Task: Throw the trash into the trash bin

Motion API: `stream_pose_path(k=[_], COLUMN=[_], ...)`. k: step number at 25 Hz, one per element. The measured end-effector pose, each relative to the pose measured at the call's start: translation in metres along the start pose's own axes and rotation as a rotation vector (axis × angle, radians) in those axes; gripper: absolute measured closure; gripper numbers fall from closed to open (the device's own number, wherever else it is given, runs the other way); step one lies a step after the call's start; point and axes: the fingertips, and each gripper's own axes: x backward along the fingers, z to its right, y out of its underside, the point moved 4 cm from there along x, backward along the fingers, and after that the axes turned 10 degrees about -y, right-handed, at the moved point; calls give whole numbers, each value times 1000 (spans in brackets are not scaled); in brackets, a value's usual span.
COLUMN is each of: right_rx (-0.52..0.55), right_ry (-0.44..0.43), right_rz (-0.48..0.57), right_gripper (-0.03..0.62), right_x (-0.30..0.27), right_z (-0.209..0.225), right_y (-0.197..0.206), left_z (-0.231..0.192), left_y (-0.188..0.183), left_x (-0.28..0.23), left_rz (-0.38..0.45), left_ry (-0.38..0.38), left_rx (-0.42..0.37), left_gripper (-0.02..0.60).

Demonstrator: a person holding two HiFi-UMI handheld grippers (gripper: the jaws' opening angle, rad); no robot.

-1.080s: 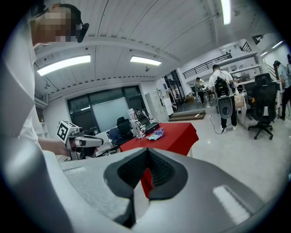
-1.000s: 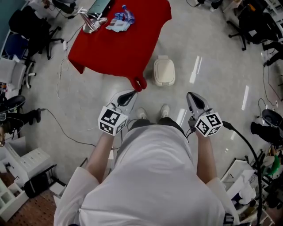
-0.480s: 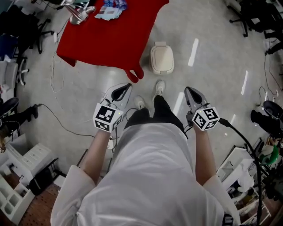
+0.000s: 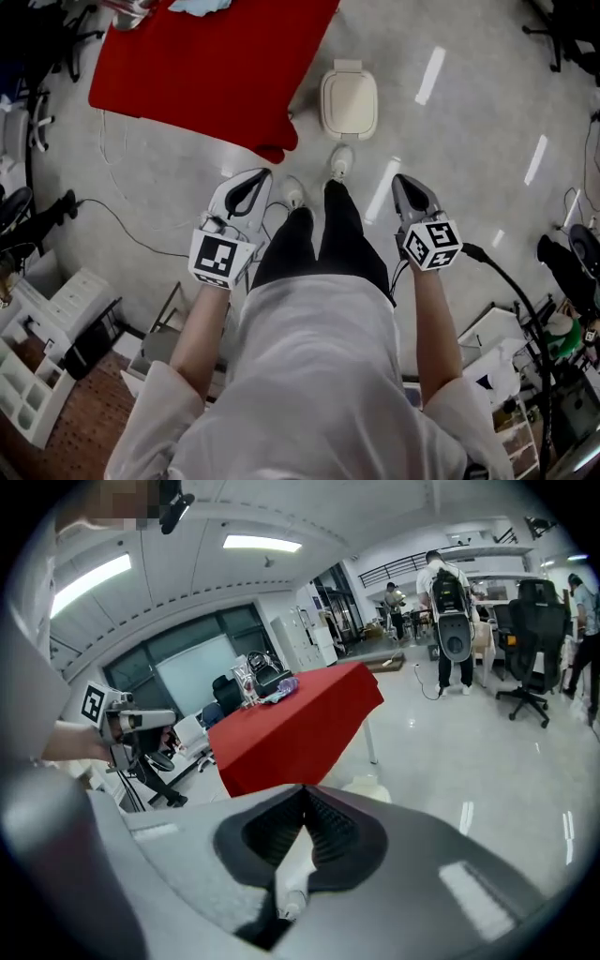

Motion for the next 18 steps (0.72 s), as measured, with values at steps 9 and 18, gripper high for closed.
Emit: stream_pose_path(k=[9, 18], right_rx=[-25, -75], right_ry=[-89, -140], right_rz=[-112, -176], right_gripper=[592, 592], right_x=[-73, -108], right_z=[59, 83], right_y=[41, 70], left_z=[13, 19], left_y=[29, 54], left_x=[-71, -108], left_rz=[-118, -183], left_ry=[-91, -71], left_rx=[78, 48], left_gripper=[578, 578])
